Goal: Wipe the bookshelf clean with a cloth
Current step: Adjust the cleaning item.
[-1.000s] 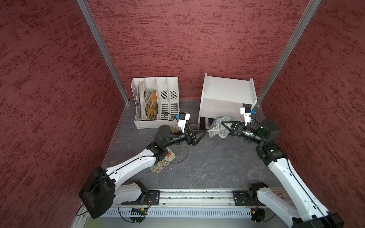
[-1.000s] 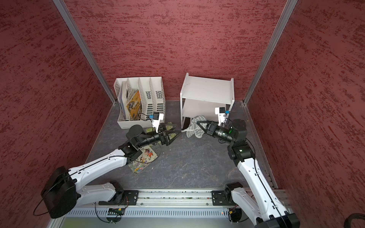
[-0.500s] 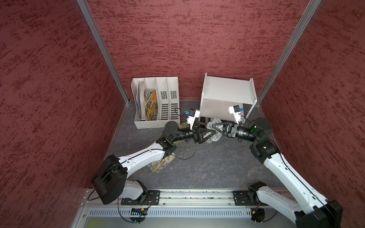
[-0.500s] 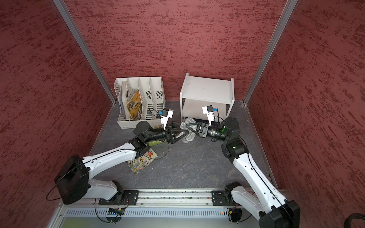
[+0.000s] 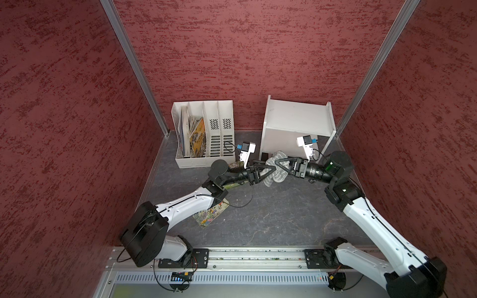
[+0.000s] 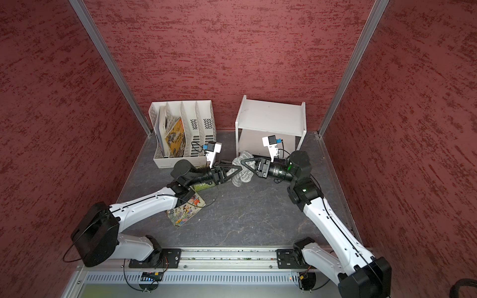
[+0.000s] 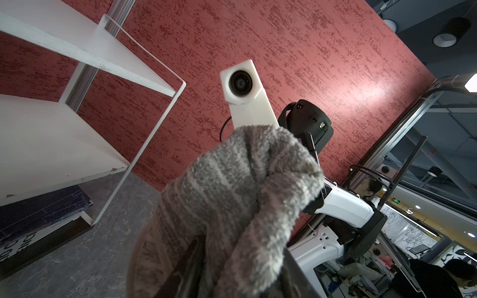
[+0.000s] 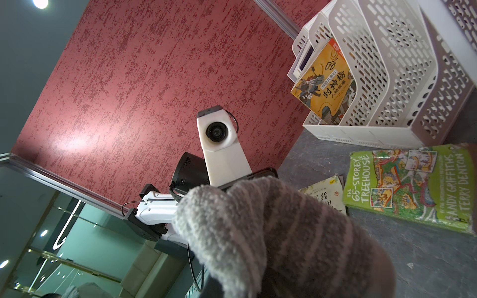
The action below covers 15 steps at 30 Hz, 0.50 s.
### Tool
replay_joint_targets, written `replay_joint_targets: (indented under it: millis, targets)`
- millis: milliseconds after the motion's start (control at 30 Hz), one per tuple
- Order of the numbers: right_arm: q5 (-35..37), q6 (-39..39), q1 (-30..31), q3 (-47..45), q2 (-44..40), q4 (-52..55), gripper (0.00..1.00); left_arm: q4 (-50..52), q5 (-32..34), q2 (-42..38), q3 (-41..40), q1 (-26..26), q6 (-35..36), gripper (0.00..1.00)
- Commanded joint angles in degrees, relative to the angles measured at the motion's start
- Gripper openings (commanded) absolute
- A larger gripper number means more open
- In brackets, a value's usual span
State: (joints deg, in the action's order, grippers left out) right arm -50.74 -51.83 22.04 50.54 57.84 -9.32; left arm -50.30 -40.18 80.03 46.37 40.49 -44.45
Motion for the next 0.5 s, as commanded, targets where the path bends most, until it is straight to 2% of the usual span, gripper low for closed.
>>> replay_joint_targets:
  millis: [0, 67, 100, 133, 267, 467]
  targets:
    - [0.48, 2.07, 0.9, 2.48, 0.22, 1.85, 0.13, -1.99, -1.16, 1.17, 1.72, -0.05, -0.55, 0.31]
    - [1.43, 6.33, 0.82, 5.3, 0.25, 8.09, 0.19, -1.38, -1.35, 0.92, 1.9, -0.73, -0.48, 0.15]
    - [2.51, 9.69, 0.82, 7.35, 0.19, 13.35, 0.25, -0.97, -1.2, 0.57, 1.83, -1.23, -0.54, 0.03]
    - [3.57, 12.01, 0.81, 9.04, 0.12, 17.89, 0.33, -0.24, -0.71, -0.07, 1.55, -1.85, -0.42, 0.0]
    - [10.3, 24.09, 0.31, 18.22, 0.93, 36.06, 0.62, 6.16, 3.21, -4.43, -0.53, -5.67, 2.44, 0.0]
    - [19.85, 27.62, -3.89, 27.07, 3.69, 43.73, 0.89, 28.95, 17.04, -15.27, -2.72, -12.5, 9.94, 0.0]
